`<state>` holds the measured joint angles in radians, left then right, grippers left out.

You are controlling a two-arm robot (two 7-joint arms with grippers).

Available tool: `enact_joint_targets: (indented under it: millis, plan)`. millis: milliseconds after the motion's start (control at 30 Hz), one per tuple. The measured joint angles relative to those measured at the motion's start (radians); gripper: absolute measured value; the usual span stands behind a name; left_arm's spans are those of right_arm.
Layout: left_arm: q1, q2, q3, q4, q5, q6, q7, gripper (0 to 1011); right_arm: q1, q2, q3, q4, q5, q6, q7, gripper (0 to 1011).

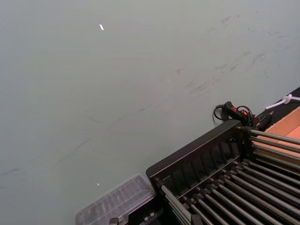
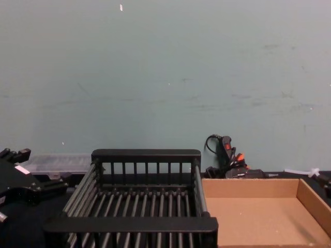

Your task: Pick up the white tape and place it into the black box , Pick up the silver tape and place it into the brown box.

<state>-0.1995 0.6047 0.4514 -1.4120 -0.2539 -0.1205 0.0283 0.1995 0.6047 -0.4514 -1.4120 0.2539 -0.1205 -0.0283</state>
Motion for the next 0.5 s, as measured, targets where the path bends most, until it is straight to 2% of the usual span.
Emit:
enact_joint_targets:
  millis: [500]
  plan:
    - [0.000, 0.000, 0.000, 0.000, 0.000, 0.000, 0.000, 1001, 0.000, 0.000, 0.000, 0.000, 0.000, 0.000, 0.000, 1002]
